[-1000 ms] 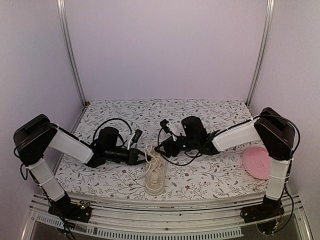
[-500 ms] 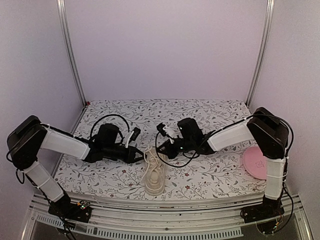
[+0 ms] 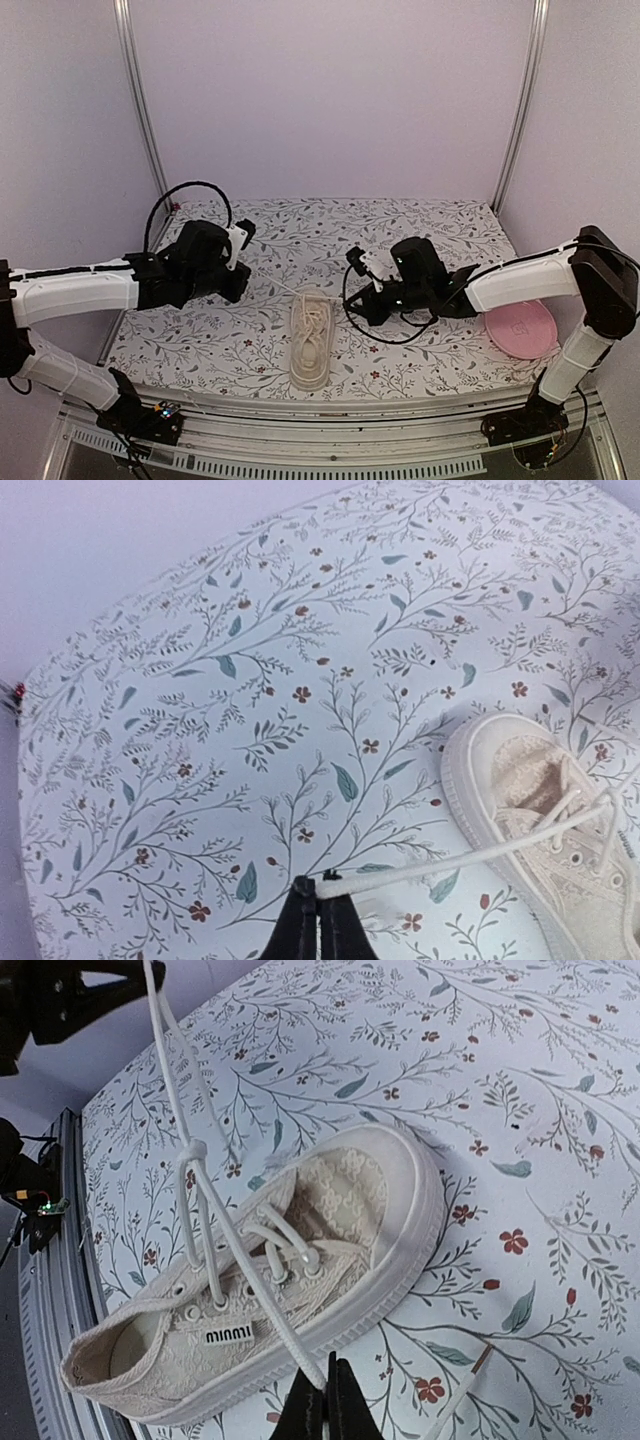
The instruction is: Tie the shoes
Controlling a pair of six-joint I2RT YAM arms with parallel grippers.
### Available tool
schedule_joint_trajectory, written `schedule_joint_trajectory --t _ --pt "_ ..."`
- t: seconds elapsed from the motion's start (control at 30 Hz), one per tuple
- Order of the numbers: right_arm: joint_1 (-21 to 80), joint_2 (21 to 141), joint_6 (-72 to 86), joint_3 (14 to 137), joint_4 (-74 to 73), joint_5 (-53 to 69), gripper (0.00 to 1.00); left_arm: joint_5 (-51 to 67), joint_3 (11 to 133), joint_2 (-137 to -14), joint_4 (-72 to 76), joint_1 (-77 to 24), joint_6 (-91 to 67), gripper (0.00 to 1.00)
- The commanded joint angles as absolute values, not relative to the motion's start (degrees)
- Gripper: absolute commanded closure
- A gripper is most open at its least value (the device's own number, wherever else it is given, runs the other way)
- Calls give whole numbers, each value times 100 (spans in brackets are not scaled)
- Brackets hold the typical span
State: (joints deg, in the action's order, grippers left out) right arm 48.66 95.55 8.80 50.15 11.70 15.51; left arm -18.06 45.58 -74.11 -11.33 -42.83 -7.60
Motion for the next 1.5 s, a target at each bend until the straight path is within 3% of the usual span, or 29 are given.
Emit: schedule_joint_trajectory --t 0.0,0.17,0.37,0.5,0.77,1.47 --pt "4884 9404 1132 4800 914 1452 98 -3342 4688 -7130 -1376 -4546 -93 100" --pt "4941 9316 1254 4801 642 1221 98 -3226 4740 -7274 -1878 -4735 -512 100" --pt "5000 8900 1730 4434 8 1149 98 -3095 4562 -7263 -2676 -4743 -2180 100" --pt "5092 8561 1982 4042 -150 1392 98 -2255 4144 -6947 -2153 -4747 -2975 100" --pt "5094 7913 2518 3446 -661 1508 98 -1899 3143 -6309 -1567 -4370 -4272 100" --pt "4865 7642 3402 3145 -583 569 98 153 1973 -5806 -323 -1716 -3501 100"
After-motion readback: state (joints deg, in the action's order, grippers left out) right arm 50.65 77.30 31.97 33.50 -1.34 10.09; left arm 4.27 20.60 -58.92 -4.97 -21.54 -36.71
